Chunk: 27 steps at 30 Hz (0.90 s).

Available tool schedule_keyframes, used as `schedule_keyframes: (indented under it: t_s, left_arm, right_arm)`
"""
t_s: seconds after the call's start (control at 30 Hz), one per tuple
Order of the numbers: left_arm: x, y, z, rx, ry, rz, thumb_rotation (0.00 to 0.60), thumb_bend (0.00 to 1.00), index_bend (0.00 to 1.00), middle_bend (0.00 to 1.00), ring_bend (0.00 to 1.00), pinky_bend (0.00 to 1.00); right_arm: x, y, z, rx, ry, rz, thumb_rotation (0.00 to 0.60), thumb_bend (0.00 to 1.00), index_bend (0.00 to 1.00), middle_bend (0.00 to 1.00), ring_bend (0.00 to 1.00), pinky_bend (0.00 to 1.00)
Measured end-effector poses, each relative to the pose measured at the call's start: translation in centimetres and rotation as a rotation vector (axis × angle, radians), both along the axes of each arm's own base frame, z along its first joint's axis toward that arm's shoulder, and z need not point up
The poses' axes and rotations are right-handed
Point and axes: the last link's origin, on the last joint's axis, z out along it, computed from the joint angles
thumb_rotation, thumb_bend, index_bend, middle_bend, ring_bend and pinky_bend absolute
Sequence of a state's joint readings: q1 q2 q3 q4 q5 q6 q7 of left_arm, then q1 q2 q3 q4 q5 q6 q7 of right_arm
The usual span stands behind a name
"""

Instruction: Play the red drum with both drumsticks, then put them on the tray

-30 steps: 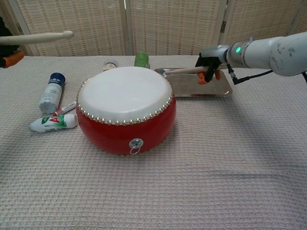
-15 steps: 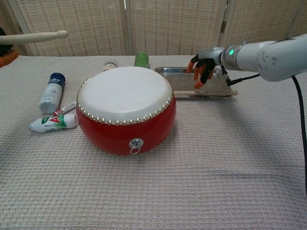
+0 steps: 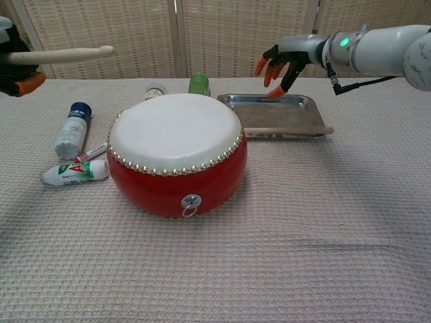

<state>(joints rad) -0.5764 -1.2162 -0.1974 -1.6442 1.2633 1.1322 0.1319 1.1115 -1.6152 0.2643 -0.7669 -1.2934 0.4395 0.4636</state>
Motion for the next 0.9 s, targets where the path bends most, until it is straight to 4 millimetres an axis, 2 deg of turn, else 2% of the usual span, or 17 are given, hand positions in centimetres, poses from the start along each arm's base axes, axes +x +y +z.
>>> schedule_keyframes:
  t_s: [0.17, 0.3, 0.5, 0.77, 0.9]
  left_arm:
    - [1.7, 0.7, -1.1, -0.014, 0.035, -0.031, 0.6, 0.57, 1.0, 1.0, 1.0, 1.0]
    - [3.0, 1.2, -2.0, -0.02, 0.072, -0.046, 0.6, 0.57, 1.0, 1.0, 1.0, 1.0]
    - [4.8, 1.9, -3.3, -0.016, 0.136, -0.053, 0.6, 0.57, 1.0, 1.0, 1.0, 1.0]
    - [6.3, 2.1, -4.3, -0.016, 0.192, -0.049, 0.6, 0.57, 1.0, 1.0, 1.0, 1.0]
    - [6.9, 2.0, -4.5, -0.01, 0.243, -0.043, 0.6, 0.56, 1.0, 1.0, 1.0, 1.0]
  right_arm:
    - [1.1, 2.8, 3.1, 0.043, -0.061, 0.056, 0.6, 0.16, 0.28, 0.33, 0.27, 0.41]
    - [2.5, 5.7, 5.9, 0.074, -0.103, 0.088, 0.6, 0.12, 0.26, 0.33, 0.29, 0.43]
    - [4.7, 9.1, 8.8, 0.104, -0.158, 0.079, 0.6, 0.07, 0.27, 0.33, 0.31, 0.48]
    - [7.4, 10.6, 7.8, 0.163, -0.178, 0.089, 0.6, 0.06, 0.29, 0.33, 0.31, 0.49]
    - [9.4, 11.0, 5.4, 0.209, -0.171, 0.109, 0.6, 0.06, 0.31, 0.34, 0.31, 0.49]
